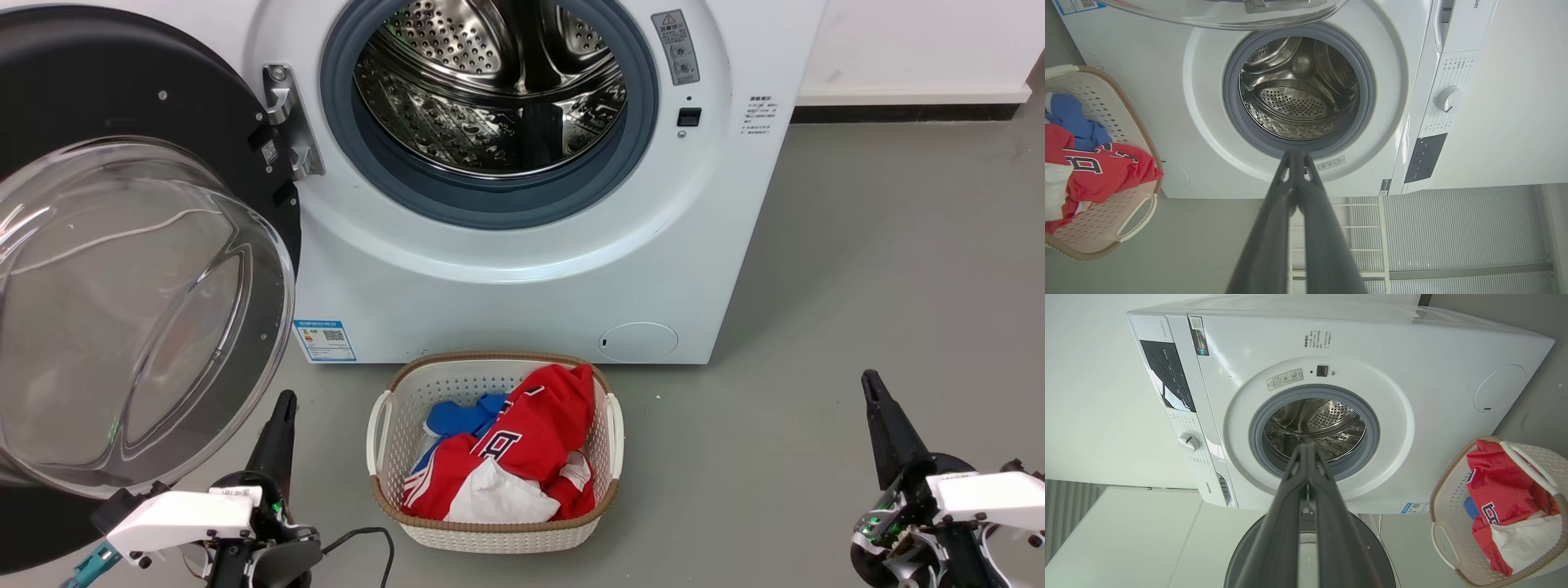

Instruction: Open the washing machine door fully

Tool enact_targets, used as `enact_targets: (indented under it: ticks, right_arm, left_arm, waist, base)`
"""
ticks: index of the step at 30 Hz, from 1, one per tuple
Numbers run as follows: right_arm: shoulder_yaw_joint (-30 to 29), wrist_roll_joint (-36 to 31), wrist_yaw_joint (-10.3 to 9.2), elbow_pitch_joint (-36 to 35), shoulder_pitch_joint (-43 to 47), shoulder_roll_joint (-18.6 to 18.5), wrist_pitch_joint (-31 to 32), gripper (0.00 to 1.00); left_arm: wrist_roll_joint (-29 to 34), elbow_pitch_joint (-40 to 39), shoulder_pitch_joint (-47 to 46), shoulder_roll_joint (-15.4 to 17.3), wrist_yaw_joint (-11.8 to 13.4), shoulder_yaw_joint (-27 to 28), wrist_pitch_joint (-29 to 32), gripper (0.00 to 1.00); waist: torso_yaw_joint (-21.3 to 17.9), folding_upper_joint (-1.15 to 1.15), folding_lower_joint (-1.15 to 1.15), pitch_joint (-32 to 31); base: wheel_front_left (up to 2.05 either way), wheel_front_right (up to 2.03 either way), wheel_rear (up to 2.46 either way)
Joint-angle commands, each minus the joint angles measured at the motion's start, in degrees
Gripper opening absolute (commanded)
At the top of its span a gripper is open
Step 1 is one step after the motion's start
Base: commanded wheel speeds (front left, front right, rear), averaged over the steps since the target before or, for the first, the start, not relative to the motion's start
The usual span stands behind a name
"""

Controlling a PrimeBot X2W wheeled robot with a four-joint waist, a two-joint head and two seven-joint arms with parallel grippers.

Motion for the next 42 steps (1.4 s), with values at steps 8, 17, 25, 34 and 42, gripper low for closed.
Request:
enact_targets:
  ticks: [8, 17, 25, 34, 42]
  right_arm:
    - [-0.19, 3.9, 0.01, 0.47, -1.19, -0.03, 0.54, 0.0]
    - [-0.18, 3.66, 0.01, 0.44, -1.08, -0.03, 0.48, 0.0]
    - [-0.18, 3.66, 0.01, 0.44, -1.08, -0.03, 0.48, 0.0]
    - [-0.18, 3.66, 0.01, 0.44, -1.08, -0.03, 0.48, 0.0]
    - [-0.18, 3.66, 0.01, 0.44, -1.08, -0.03, 0.48, 0.0]
  left_arm:
    - [-2.92, 0.21, -0.78, -0.74, -0.8, 1.13, 0.84, 0.0]
    - [-2.7, 0.18, -0.76, -0.73, -0.74, 1.08, 0.83, 0.0]
    - [-2.68, 0.18, -0.75, -0.73, -0.74, 1.09, 0.84, 0.0]
    - [-2.67, 0.17, -0.75, -0.74, -0.74, 1.1, 0.85, 0.0]
    - [-2.66, 0.17, -0.75, -0.75, -0.74, 1.1, 0.86, 0.0]
  waist:
    - [0.08, 0.0, 0.0, 0.15]
    - [0.08, 0.0, 0.0, 0.15]
    - [0.08, 0.0, 0.0, 0.15]
    - [0.08, 0.0, 0.0, 0.15]
    - [0.08, 0.0, 0.0, 0.15]
  base:
    - [0.0, 0.0, 0.0]
    - [0.0, 0.0, 0.0]
    - [0.0, 0.0, 0.0]
    - [0.0, 0.0, 0.0]
    - [0.0, 0.0, 0.0]
